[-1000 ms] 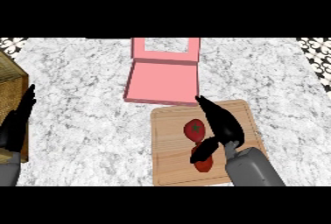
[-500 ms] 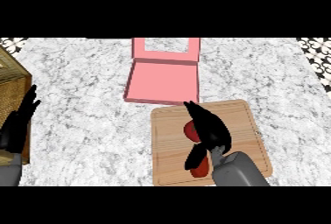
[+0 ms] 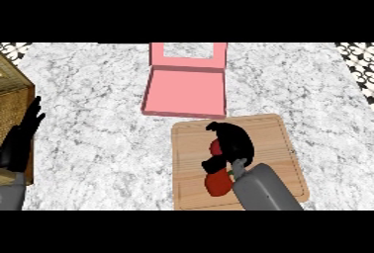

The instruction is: Pick the tomato from the cutting board and place it in the cardboard box

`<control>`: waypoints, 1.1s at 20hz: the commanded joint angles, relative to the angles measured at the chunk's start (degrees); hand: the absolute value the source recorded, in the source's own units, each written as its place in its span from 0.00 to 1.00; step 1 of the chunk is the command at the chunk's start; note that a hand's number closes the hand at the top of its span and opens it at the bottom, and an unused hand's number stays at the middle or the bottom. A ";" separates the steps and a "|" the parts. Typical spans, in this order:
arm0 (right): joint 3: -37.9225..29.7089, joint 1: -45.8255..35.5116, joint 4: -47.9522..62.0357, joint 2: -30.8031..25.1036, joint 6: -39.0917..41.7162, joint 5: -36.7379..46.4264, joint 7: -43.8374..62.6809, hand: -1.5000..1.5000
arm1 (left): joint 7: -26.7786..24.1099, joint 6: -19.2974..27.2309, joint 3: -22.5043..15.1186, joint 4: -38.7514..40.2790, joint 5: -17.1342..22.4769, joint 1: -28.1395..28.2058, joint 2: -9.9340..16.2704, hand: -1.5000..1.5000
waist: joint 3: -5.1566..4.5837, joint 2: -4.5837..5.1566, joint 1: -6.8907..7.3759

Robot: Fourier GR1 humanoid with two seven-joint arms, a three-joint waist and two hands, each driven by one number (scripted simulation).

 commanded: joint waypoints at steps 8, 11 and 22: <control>-0.41 -1.79 3.47 -3.80 -11.69 12.23 -4.59 1.00 | 1.39 1.39 -0.99 -4.29 -2.97 2.78 -2.23 0.50 | 0.04 -0.08 -0.16; -0.23 -3.11 2.50 -3.57 -14.02 16.40 -1.91 1.00 | -0.68 -0.34 0.80 -2.11 -0.96 3.08 -1.91 0.50 | 0.02 -0.06 -0.22; 7.08 6.85 -22.56 0.54 -6.66 37.58 40.73 1.00 | 0.95 -2.22 2.81 -2.57 0.03 2.98 0.49 0.50 | -0.13 -1.14 -2.15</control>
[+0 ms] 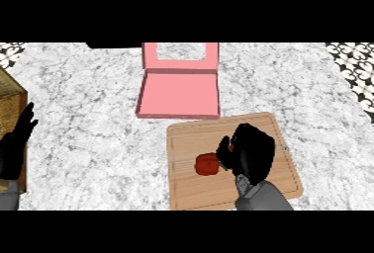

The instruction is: Pick the tomato from the cutting board and place it in the cardboard box

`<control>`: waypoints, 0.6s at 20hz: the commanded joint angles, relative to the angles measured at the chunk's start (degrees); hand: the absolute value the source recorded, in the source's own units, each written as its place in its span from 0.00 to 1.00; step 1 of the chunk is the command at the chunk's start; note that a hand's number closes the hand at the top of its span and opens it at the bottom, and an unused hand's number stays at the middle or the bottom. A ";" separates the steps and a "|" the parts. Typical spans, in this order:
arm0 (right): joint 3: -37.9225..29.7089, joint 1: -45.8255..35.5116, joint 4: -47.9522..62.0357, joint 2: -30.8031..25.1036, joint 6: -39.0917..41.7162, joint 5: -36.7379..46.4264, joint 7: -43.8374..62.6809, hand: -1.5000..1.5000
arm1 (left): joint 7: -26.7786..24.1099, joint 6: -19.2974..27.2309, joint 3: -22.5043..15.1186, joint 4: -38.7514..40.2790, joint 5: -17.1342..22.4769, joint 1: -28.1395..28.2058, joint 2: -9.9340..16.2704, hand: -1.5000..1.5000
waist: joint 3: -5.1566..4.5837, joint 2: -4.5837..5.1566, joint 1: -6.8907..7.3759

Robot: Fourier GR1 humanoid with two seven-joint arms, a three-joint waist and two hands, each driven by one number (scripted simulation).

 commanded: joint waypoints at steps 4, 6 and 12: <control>7.67 -0.97 -17.65 0.73 10.58 17.93 12.58 1.00 | 0.03 -0.46 0.95 0.79 0.42 -0.81 0.42 0.50 | 0.03 0.39 0.80; 12.51 -2.70 -19.78 0.73 12.73 18.12 15.43 1.00 | 1.00 -0.94 -0.57 0.16 -0.53 -2.16 -0.11 0.50 | 0.11 0.72 1.64; 8.61 -18.41 -15.41 0.72 15.20 6.74 16.26 1.00 | 2.09 1.20 -3.51 -1.50 -3.23 -3.20 -3.38 0.50 | 0.13 1.06 2.97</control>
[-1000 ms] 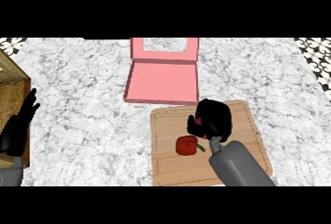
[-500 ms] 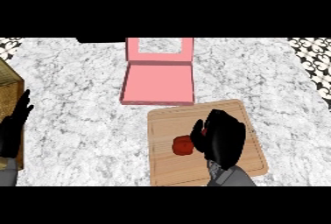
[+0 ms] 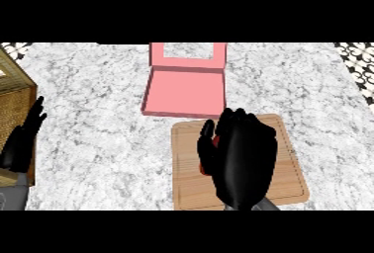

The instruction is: Pick the tomato from the cutting board and place it in the cardboard box

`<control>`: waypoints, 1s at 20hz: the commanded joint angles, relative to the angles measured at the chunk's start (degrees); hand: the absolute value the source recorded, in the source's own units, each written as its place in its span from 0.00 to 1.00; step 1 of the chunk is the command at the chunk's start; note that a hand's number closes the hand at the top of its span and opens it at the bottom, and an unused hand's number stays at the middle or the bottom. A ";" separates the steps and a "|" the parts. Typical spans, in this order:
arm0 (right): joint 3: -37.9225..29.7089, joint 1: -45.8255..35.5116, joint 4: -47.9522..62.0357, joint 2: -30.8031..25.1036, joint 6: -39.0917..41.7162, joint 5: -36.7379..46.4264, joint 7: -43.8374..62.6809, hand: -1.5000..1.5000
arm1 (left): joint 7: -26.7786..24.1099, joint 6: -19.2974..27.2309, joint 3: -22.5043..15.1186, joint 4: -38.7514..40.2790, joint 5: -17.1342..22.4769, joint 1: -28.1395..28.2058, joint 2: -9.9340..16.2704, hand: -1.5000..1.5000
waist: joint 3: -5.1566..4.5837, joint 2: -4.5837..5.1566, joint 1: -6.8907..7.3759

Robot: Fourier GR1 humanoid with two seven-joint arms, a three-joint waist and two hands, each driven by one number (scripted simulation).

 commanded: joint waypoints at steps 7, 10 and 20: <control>-11.91 -21.88 14.21 0.90 -5.71 -11.83 10.24 1.00 | 0.92 -2.32 0.89 1.35 0.47 -3.22 1.94 0.50 | 0.04 0.67 2.17; -16.93 -27.13 18.00 0.90 -6.77 -14.47 8.79 1.00 | -1.84 -1.03 -0.63 0.33 -0.28 0.52 -0.83 0.50 | 0.03 0.57 2.54; -30.11 -36.23 42.83 0.92 -24.32 -20.77 -1.72 1.00 | -0.33 -1.11 -0.22 1.00 -0.61 -3.15 -0.56 0.50 | 0.06 1.17 3.18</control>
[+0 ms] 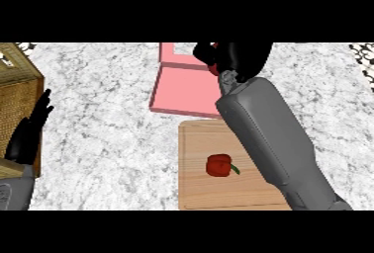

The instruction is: Pick the tomato from the cutting board and place it in the cardboard box

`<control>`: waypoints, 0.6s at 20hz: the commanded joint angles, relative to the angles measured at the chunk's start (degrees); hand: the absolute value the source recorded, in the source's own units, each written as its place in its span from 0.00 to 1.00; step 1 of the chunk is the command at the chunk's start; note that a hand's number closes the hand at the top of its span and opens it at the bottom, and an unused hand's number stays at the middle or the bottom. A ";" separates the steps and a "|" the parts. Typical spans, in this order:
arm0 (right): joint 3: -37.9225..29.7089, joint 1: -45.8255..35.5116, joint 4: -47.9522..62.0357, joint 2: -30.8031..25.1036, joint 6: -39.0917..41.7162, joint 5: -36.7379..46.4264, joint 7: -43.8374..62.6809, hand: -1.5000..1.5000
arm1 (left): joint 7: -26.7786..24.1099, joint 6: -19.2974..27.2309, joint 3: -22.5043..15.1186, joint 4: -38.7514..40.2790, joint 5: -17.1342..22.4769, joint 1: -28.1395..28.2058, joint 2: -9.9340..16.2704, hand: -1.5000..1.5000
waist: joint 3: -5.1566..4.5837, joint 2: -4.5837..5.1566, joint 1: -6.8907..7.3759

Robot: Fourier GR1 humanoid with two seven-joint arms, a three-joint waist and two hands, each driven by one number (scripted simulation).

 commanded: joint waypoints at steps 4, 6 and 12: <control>-7.20 -7.02 20.92 0.42 -15.70 -3.67 -1.17 1.00 | -2.50 0.89 -0.83 1.63 -1.13 0.40 -1.22 0.50 | -0.02 0.42 0.55; -9.41 -8.17 26.34 0.42 -18.61 -3.58 -2.28 1.00 | 0.67 -0.80 -0.25 -0.09 0.06 -0.80 -0.31 0.50 | 0.02 0.54 1.17; -16.10 -9.58 36.61 0.42 -25.64 -4.88 -3.74 0.00 | 0.07 -0.08 -0.48 -0.58 -1.15 -1.04 -0.22 0.50 | 0.06 0.68 1.11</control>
